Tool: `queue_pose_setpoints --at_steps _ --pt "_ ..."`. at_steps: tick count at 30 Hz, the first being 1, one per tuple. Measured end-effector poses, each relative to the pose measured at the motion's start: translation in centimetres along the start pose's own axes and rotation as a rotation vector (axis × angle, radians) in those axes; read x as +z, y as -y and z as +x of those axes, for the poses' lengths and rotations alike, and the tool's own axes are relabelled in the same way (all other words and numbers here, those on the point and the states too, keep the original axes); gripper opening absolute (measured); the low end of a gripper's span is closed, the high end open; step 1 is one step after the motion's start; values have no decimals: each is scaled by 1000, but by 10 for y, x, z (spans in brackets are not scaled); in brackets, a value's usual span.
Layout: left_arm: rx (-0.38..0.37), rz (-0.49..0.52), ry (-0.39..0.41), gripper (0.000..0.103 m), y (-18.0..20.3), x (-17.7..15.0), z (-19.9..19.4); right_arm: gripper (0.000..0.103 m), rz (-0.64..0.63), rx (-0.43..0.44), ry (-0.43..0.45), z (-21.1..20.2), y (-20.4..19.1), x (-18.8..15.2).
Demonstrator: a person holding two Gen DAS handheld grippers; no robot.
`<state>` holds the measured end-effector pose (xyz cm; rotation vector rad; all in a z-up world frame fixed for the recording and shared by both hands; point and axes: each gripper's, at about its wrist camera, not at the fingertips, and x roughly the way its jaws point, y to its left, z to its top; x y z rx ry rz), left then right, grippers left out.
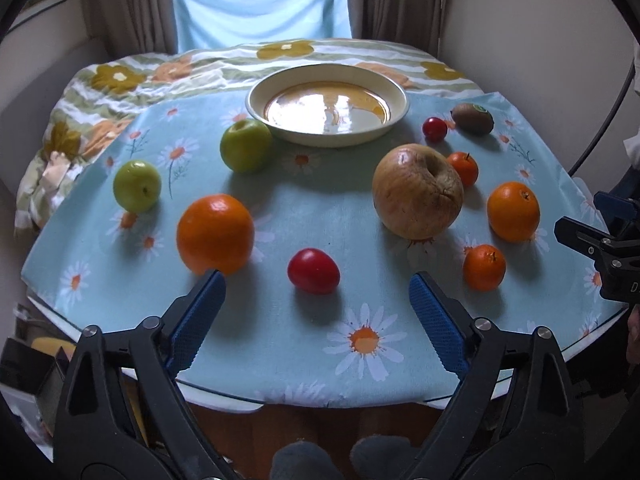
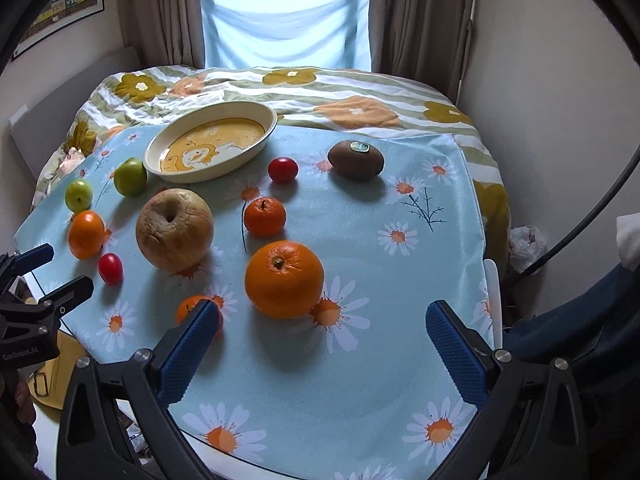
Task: Organize fruits
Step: 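Grasp the red tomato with the left tool while the right tool grasps the large orange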
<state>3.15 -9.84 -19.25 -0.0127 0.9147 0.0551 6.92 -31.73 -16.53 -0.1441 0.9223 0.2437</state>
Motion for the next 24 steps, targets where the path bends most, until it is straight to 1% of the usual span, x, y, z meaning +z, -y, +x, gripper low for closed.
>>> queue_pose_setpoints --at_steps 5,7,8,10,13,14,18,20,21,22,24 --pt "26 -22 -24 83 4 -3 23 102 -43 30 -14 18 6 -2" --pt "35 -32 -37 81 3 -1 30 97 -54 43 -29 24 6 -3" --pt "37 -39 -42 75 2 -1 32 96 -57 49 -39 27 6 -3" --pt "34 -46 -54 67 0 -1 37 95 -62 60 -51 31 6 -3" --pt "33 -49 -64 67 0 -1 43 93 -75 73 -60 36 5 -1" --pt "30 -50 -66 63 0 -1 45 93 -79 78 -62 38 5 0" --pt "10 -53 -62 55 -1 -1 46 88 -94 96 -73 45 2 2" --pt "8 -53 -61 50 0 0 46 82 -93 110 -87 49 1 3" --pt "7 -53 -62 48 0 1 46 81 -92 115 -93 50 0 4" --pt "6 -55 -63 44 -1 1 46 81 -92 118 -97 51 -1 5" --pt "5 -58 -67 42 -2 2 46 79 -97 122 -102 53 -3 6"
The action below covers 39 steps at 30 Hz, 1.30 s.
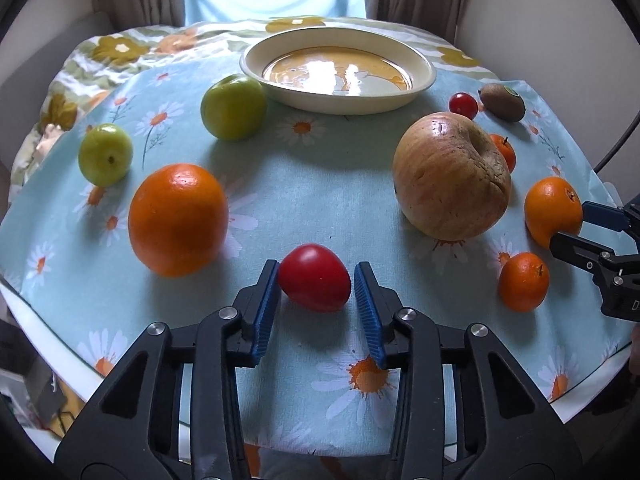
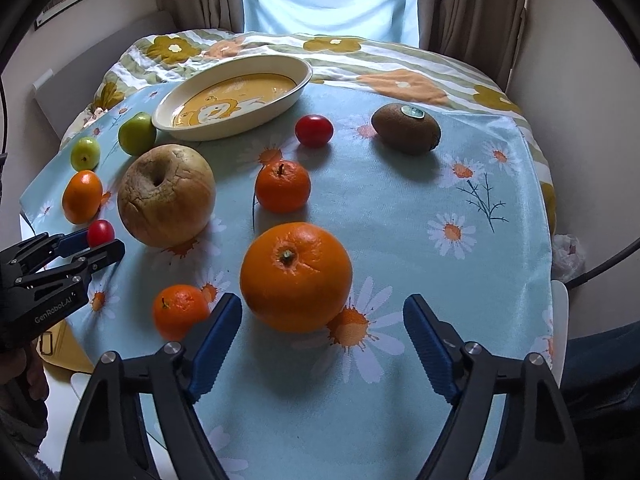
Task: Organize fruits
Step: 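Grasp the red tomato with the left tool while the right tool grasps the large orange, then carry the red tomato into the duck bowl with the left tool and release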
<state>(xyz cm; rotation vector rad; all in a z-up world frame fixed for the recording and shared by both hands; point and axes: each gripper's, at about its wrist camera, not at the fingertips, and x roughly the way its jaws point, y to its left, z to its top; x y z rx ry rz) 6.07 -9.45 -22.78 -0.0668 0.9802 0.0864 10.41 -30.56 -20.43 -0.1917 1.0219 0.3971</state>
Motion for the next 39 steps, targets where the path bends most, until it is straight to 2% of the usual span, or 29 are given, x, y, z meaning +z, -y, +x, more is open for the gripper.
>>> queue_pose_setpoints --at_steps 16,30,39 --pt "-5 -16 -8 40 -2 -5 -9 56 -41 45 -36 17 -10 10" --pt "-18 -20 30 39 1 8 -43 55 -32 63 2 -4 -9 19" --pt "-36 -15 116 39 0 41 -85 55 -31 70 52 -42 -15 41"
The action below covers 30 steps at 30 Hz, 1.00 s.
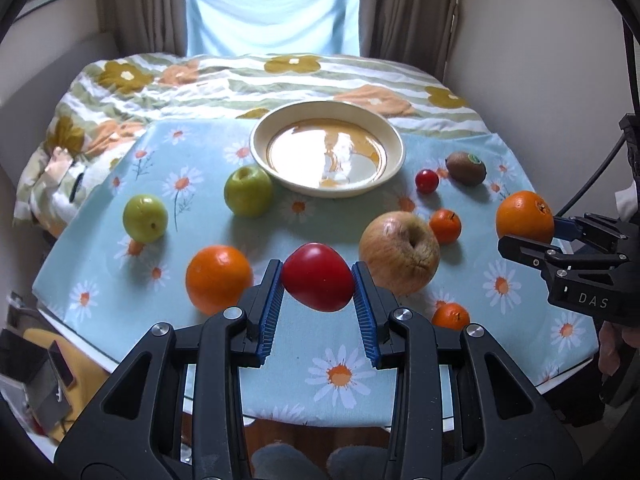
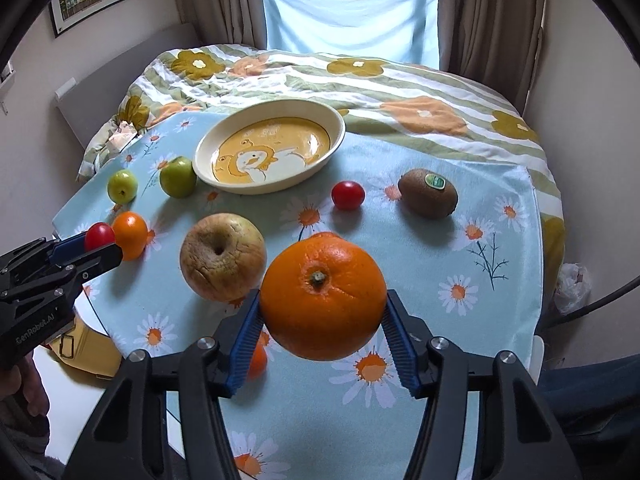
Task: Organize fruits
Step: 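Carry the red tomato into the duck bowl with the left tool and release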
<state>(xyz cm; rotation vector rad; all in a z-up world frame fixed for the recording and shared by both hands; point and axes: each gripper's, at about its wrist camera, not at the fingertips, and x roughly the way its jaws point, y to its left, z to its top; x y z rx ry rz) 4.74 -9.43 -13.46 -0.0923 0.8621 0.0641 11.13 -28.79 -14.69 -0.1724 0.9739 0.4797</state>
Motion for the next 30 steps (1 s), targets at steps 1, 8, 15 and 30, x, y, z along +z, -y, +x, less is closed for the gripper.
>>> queue_pose_setpoints --at_steps 1,8,15,30 --pt "-2 0 10 39 -1 5 -2 55 0 -1 8 -3 -1 4" --pt "-22 19 83 39 -18 47 -10 55 7 -13 69 -17 -13 38" --pt "-83 79 96 39 -38 102 13 55 76 -38 109 -12 -26 76" --pt "-229 250 11 39 -53 192 129 55 259 -124 93 52 -25 149"
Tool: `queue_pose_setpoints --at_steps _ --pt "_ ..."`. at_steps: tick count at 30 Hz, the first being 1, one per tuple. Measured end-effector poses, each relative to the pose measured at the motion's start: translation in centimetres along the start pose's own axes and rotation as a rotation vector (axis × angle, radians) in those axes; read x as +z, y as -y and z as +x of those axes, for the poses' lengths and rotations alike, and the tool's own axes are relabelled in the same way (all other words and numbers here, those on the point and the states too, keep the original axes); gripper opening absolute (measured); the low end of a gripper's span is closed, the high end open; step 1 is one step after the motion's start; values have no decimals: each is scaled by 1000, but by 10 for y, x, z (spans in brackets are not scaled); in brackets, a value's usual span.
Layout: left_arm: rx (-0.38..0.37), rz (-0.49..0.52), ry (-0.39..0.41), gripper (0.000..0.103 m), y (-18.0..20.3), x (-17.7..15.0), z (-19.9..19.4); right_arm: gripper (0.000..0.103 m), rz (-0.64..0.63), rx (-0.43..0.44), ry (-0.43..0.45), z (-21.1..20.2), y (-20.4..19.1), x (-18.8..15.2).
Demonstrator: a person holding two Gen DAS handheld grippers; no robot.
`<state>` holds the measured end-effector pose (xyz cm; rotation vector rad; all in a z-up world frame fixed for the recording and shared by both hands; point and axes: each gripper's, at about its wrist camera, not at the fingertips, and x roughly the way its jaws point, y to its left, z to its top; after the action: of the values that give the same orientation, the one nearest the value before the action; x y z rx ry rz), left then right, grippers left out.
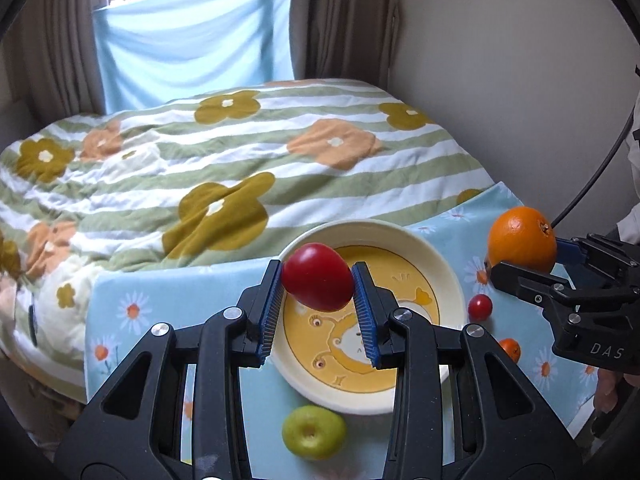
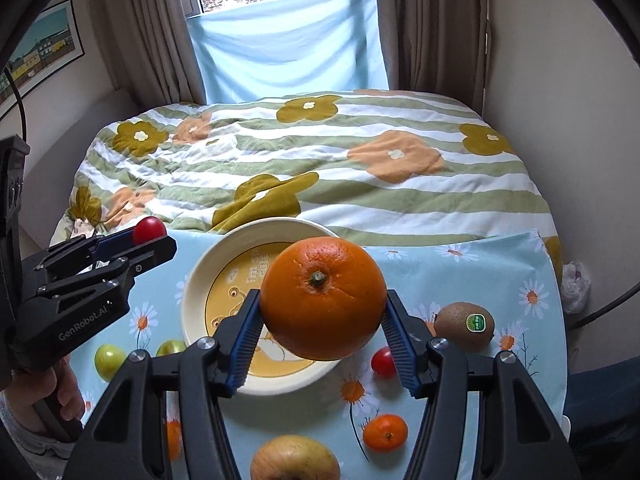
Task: Organize fruits
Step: 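Carry the red tomato into the duck bowl with the left tool and release, then lower the large orange into the duck bowl with the right tool and release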
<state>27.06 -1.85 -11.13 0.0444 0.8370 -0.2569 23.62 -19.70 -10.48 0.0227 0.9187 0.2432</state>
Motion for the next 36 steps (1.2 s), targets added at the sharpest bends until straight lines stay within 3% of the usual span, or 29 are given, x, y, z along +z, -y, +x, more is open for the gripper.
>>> queue_pose_setpoints --at_steps 13,23,24,25,26,27,30,36 --pt "-99 195 -149 40 6 16 102 55 129 -97 -25 36 9 15" --pt "-147 263 -174 42 22 13 114 55 195 -163 -40 34 21 8" --pt "-152 262 -174 44 22 14 113 55 199 -169 -39 32 22 8" --pt "-155 262 -172 58 23 14 112 55 205 -174 -38 30 23 8" --pt "-157 260 -165 89 22 15 110 55 210 -176 -36 29 23 8" --pt "-162 255 -156 103 21 16 107 55 217 -177 -34 27 23 8" --pt "-184 239 -121 103 17 18 96 54 228 -183 -26 22 24 8" --pt "-146 221 -119 103 5 17 83 55 213 -176 -28 21 19 9"
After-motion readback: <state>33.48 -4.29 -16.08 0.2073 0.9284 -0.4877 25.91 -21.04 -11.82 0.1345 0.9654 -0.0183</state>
